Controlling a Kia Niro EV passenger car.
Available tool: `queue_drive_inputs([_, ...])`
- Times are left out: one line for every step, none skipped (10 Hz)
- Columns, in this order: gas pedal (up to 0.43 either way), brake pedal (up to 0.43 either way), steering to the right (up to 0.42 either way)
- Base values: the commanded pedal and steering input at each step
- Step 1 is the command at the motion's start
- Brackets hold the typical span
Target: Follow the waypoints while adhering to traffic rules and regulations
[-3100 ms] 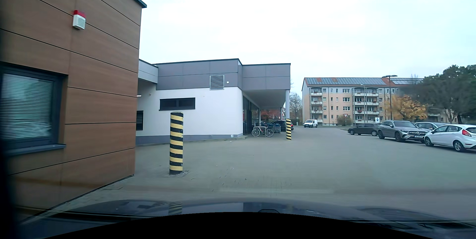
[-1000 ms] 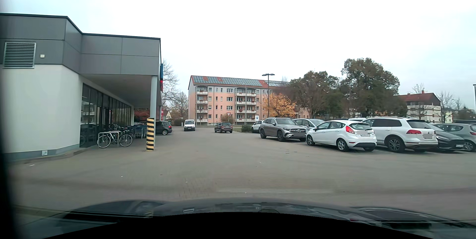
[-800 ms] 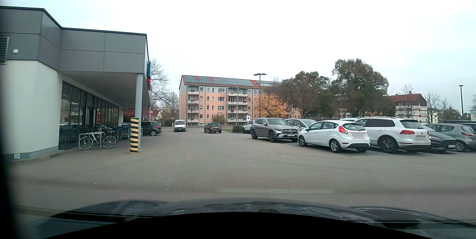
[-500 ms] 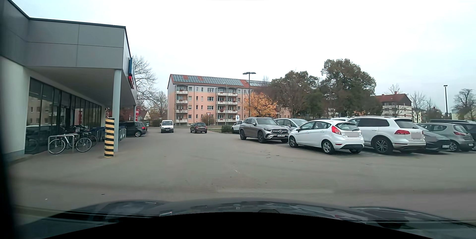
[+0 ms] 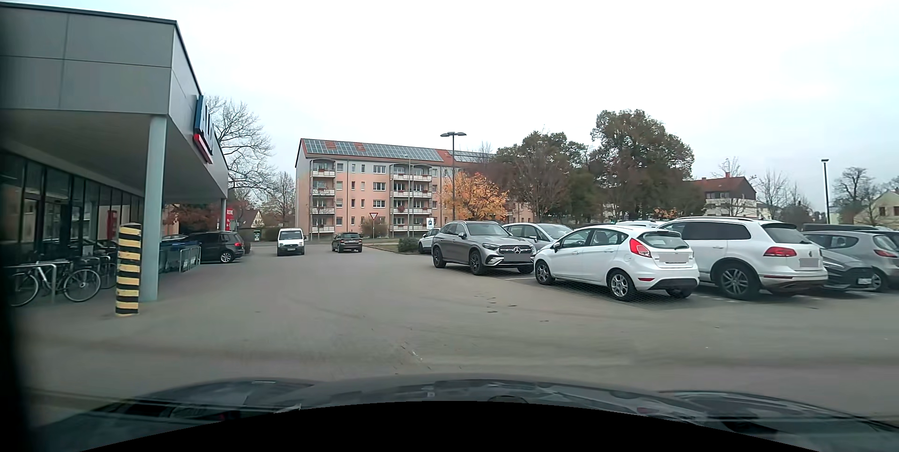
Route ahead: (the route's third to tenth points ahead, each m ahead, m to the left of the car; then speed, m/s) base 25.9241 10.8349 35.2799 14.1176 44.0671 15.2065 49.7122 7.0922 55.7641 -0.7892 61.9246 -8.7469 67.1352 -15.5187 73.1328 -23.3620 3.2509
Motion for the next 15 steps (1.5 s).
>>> queue_drive_inputs([0.15,0.0,-0.01])
queue_drive_inputs([0.13,0.0,-0.019])
queue_drive_inputs([0.13,0.0,-0.025])
queue_drive_inputs([0.118,0.0,-0.028])
queue_drive_inputs([0.118,0.0,-0.03])
queue_drive_inputs([0.11,0.0,-0.031])
queue_drive_inputs([0.11,0.0,-0.032])
queue_drive_inputs([0.087,0.0,-0.035])
queue_drive_inputs([0.079,0.0,-0.041])
queue_drive_inputs([0.067,0.0,-0.051])
queue_drive_inputs([0.047,0.0,-0.059])
queue_drive_inputs([0.047,0.0,-0.069])
queue_drive_inputs([0.028,0.0,-0.08])
queue_drive_inputs([0.0,0.0,-0.091])
queue_drive_inputs([0.0,0.0,-0.104])
